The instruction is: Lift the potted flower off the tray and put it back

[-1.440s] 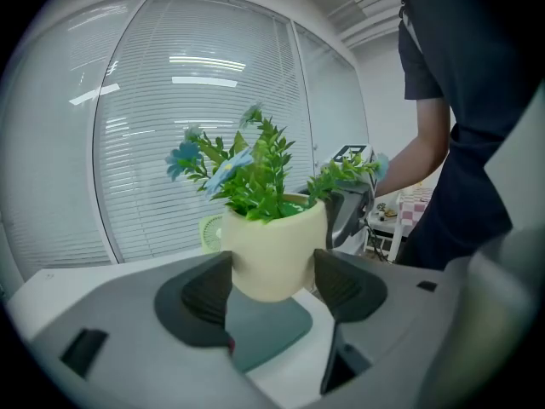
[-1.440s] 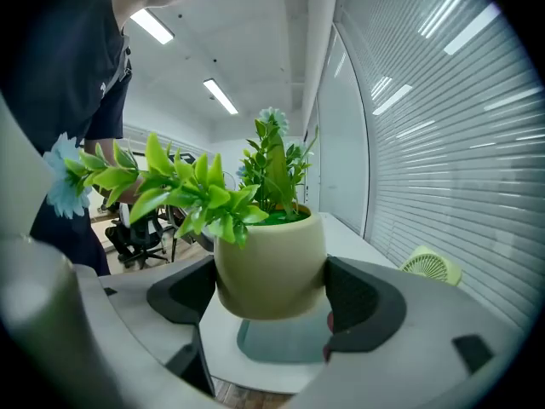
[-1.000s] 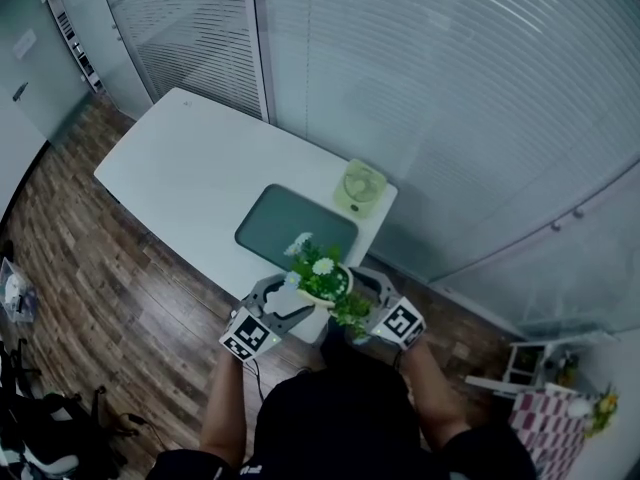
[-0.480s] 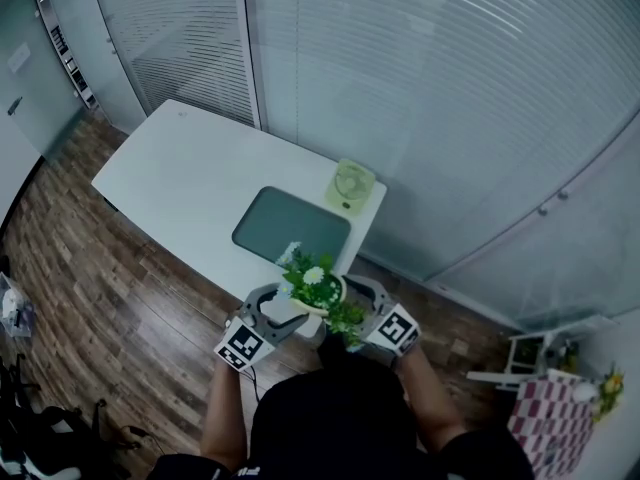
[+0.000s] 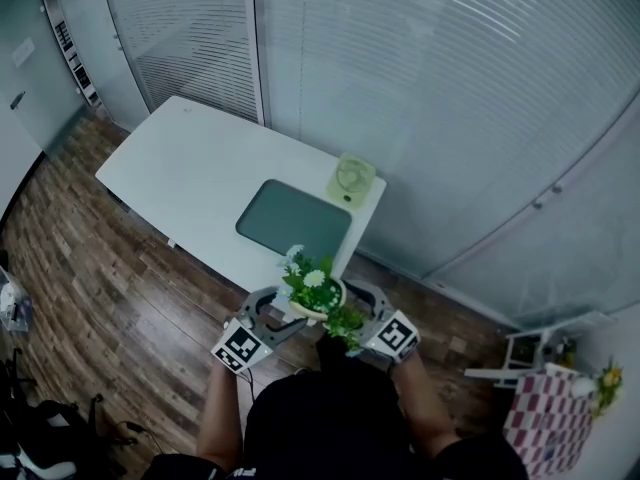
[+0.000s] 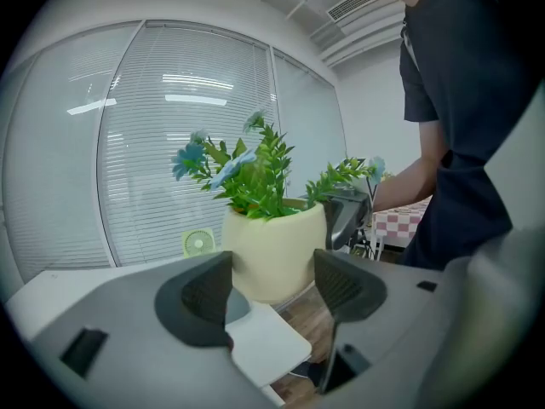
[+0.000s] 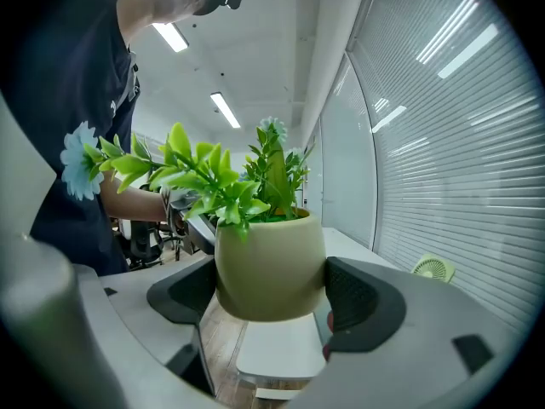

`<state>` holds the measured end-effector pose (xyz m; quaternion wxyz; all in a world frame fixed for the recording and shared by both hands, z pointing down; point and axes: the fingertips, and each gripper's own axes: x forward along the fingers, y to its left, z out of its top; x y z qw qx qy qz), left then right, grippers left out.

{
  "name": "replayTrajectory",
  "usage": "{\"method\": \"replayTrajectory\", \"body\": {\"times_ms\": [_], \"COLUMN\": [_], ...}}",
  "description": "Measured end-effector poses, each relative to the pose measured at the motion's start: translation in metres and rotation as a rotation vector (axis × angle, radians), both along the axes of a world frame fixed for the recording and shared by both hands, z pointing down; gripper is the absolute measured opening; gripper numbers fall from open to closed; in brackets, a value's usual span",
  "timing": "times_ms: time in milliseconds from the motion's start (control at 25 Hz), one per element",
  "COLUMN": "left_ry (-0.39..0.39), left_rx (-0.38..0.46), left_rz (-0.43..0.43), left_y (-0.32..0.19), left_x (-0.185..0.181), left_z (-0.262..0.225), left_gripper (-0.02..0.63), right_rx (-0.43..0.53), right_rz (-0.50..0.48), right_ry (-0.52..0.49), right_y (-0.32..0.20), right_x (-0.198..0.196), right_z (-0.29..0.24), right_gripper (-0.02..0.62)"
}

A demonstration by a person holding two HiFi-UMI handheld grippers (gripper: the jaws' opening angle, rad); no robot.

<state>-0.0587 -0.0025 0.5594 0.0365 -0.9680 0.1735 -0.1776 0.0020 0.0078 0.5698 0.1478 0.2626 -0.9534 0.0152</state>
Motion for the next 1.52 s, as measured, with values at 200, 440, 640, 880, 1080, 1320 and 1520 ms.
{"method": "replayTrajectory", "body": {"times_ms": [200,440,640,880,1080,1320,1520], "left_ry": [-0.012,-0.018,-0.011,-0.005,-0.004,0.003,-0.004], "left_rx": [0.007,0.006,-0.001,0.005,-0.009,-0.016,-0.011], "left_rz": [0.014,0.033,0.04,0.027,0.009,-0.009,-0.008], "left_y": [0.016,0.033,0.039,0.044,0.051,0.057,0.057], "left_x": [-0.008,-0.004,0.001,0.007,0.013,0.014,0.016], "left_z": [-0.004,-0.011,-0.013,-0.019,-0.019,-0.02,-0.02], "left_gripper": [0.295,0.295,0.295,0.295,0.295,0.295,0.295], "right_rx": [-0.001,-0.002,-0.005,-0.009,-0.019,-0.028,-0.013], "right_rz": [0.011,0.033,0.034,0.02,0.007,-0.004,-0.014], "right_ry": [0.003,-0.011,-0.017,-0.013,-0.034,-0.057,-0.032], "right_y": [0.017,0.035,0.042,0.047,0.052,0.057,0.057], "right_x": [-0.008,-0.004,0.002,0.01,0.016,0.016,0.019], "right_z": [-0.003,-0.007,-0.008,-0.011,-0.01,-0.013,-0.013], "right_gripper": [0.371,0.371,0.371,0.371,0.371,0.371,0.371]}}
